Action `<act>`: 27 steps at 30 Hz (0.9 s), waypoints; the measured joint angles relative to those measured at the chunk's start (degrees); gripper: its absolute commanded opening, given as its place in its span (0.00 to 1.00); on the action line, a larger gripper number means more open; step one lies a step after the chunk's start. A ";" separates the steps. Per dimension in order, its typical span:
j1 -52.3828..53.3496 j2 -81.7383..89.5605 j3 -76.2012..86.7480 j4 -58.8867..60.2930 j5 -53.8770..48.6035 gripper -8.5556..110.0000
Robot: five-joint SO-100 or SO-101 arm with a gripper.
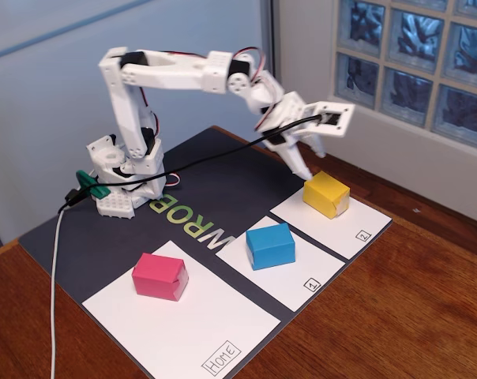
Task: Move box yellow to zone 2
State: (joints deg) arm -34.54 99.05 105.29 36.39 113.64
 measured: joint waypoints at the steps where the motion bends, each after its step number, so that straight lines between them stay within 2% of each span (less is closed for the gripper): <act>1: 0.62 1.58 1.32 0.00 -0.97 0.12; 4: 2.29 5.01 3.78 0.00 -3.16 0.07; 7: 3.78 7.82 5.54 0.09 -5.19 0.07; 21: 12.57 32.08 22.85 -0.09 -26.98 0.07; 27: 18.37 47.72 39.55 -0.18 -34.01 0.07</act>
State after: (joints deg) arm -16.17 146.78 144.84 36.21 79.63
